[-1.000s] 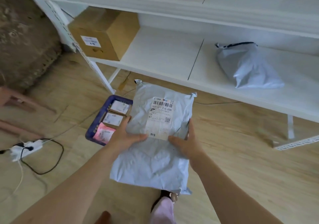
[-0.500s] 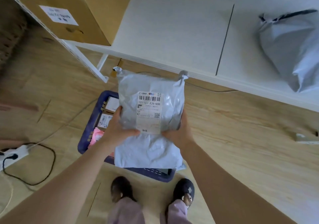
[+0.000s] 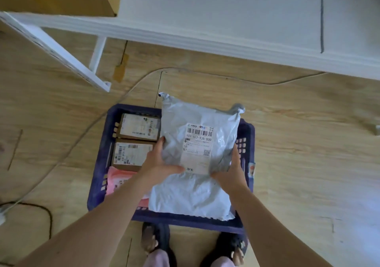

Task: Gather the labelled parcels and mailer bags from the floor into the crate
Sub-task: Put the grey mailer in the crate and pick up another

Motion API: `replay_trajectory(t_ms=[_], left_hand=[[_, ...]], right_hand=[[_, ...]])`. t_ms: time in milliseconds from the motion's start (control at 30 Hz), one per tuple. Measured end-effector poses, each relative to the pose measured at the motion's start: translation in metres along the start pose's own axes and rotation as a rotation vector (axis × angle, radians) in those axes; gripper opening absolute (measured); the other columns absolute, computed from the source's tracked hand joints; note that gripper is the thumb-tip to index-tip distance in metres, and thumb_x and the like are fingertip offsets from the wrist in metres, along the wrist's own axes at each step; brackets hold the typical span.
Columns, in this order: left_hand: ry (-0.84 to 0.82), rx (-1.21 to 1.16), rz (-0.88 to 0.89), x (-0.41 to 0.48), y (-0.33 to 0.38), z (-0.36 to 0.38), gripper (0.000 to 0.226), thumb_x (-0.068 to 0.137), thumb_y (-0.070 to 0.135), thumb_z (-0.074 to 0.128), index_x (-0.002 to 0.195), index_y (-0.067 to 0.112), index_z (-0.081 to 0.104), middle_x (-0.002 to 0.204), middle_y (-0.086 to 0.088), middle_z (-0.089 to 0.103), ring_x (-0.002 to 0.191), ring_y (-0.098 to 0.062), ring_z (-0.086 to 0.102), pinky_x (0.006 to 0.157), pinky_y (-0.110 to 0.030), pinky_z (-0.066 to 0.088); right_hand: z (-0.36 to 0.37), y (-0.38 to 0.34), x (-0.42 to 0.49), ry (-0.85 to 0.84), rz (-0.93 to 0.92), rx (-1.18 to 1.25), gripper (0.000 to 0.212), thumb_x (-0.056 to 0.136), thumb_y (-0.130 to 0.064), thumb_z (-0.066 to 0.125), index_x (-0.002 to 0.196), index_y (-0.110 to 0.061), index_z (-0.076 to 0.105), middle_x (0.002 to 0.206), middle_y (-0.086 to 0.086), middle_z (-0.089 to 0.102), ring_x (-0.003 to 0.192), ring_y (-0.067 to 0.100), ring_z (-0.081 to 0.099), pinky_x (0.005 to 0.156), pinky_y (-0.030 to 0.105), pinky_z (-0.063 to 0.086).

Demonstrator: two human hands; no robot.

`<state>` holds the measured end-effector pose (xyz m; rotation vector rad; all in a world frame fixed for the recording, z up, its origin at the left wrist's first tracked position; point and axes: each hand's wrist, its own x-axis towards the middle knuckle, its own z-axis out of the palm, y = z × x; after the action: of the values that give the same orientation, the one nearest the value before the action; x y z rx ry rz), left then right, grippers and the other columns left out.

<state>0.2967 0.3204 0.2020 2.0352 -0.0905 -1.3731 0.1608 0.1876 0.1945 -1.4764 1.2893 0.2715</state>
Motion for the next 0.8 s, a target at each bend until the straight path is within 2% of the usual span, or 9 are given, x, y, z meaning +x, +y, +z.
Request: replay_trajectory(t_ms=[67,200,300,333,400,433,500,667,800], left_hand=[[-0.031,0.052,-0.025,0.019,-0.023,0.005,0.11,0.069,0.017,0.082,0.151,0.028,0.009,0.154,0.004,0.025,0.139,-0.02,0.031,0.104,-0.034,0.034],[-0.086,0.355,-0.077,0.048,-0.049,0.025,0.106,0.074,0.028,0.078,0.15,0.032,0.003,0.152,-0.007,0.021,0.134,-0.028,0.037,0.101,-0.036,0.039],[-0.131,0.64,-0.102,0.063,-0.055,0.035,0.107,0.076,0.039,0.073,0.15,0.027,-0.002,0.148,-0.014,0.023,0.127,-0.031,0.043,0.098,-0.036,0.043],[-0.122,0.716,-0.083,0.065,-0.055,0.036,0.108,0.076,0.04,0.073,0.15,0.025,-0.004,0.149,-0.015,0.019,0.13,-0.033,0.039,0.099,-0.037,0.042],[-0.046,0.875,0.055,0.068,-0.053,0.041,0.117,0.074,0.041,0.074,0.149,0.025,-0.014,0.155,-0.013,-0.001,0.141,-0.035,0.018,0.106,-0.042,0.038],[-0.007,0.959,0.164,0.07,-0.051,0.043,0.122,0.073,0.042,0.075,0.147,0.028,-0.022,0.155,-0.009,-0.016,0.145,-0.035,0.004,0.109,-0.045,0.035],[-0.012,1.119,0.341,0.076,-0.049,0.052,0.13,0.071,0.047,0.075,0.14,0.034,-0.034,0.149,-0.004,-0.039,0.144,-0.034,-0.019,0.114,-0.052,0.026],[-0.08,1.367,0.337,0.105,-0.056,0.071,0.142,0.06,0.059,0.078,0.139,0.027,-0.037,0.143,-0.01,-0.047,0.14,-0.034,-0.029,0.113,-0.058,0.002],[-0.052,1.366,0.337,0.127,-0.074,0.084,0.144,0.058,0.059,0.078,0.135,0.028,-0.039,0.147,-0.012,-0.042,0.14,-0.034,-0.029,0.113,-0.059,0.0]], right_hand=[[0.013,0.014,0.011,0.037,0.053,-0.041,0.079,0.086,0.0,0.055,0.148,-0.028,0.015,0.111,-0.01,0.047,0.097,0.023,0.058,0.075,0.04,0.051],[0.023,0.044,0.033,0.099,0.133,-0.18,0.069,0.09,-0.006,0.053,0.147,-0.026,0.018,0.135,0.007,0.048,0.112,0.028,0.055,0.091,0.039,0.045],[0.026,0.054,0.042,0.09,0.169,-0.387,0.07,0.088,-0.005,0.044,0.147,-0.028,0.013,0.128,0.012,0.051,0.1,0.028,0.055,0.081,0.042,0.051],[0.026,0.055,0.042,0.094,0.157,-0.468,0.079,0.087,-0.005,0.046,0.149,-0.031,0.005,0.135,0.015,0.045,0.111,0.03,0.052,0.085,0.042,0.05],[0.024,0.054,0.043,0.061,0.025,-0.725,0.094,0.088,-0.011,0.055,0.149,-0.037,-0.012,0.157,0.012,0.01,0.143,0.032,0.02,0.108,0.043,0.038],[0.024,0.052,0.043,0.013,-0.069,-0.815,0.1,0.088,-0.019,0.061,0.147,-0.038,-0.018,0.159,0.01,-0.007,0.147,0.032,0.002,0.116,0.045,0.026],[0.028,0.051,0.049,-0.105,-0.192,-0.937,0.115,0.082,-0.035,0.07,0.141,-0.041,-0.029,0.155,0.009,-0.029,0.145,0.032,-0.017,0.117,0.052,0.008],[0.045,0.073,0.083,-0.179,-0.156,-1.113,0.137,0.069,-0.046,0.078,0.132,-0.035,-0.044,0.141,0.012,-0.048,0.141,0.037,-0.024,0.113,0.057,0.003],[0.056,0.093,0.106,-0.136,-0.149,-1.133,0.141,0.069,-0.046,0.079,0.12,-0.036,-0.053,0.129,0.013,-0.055,0.14,0.04,-0.026,0.113,0.058,0.005]])
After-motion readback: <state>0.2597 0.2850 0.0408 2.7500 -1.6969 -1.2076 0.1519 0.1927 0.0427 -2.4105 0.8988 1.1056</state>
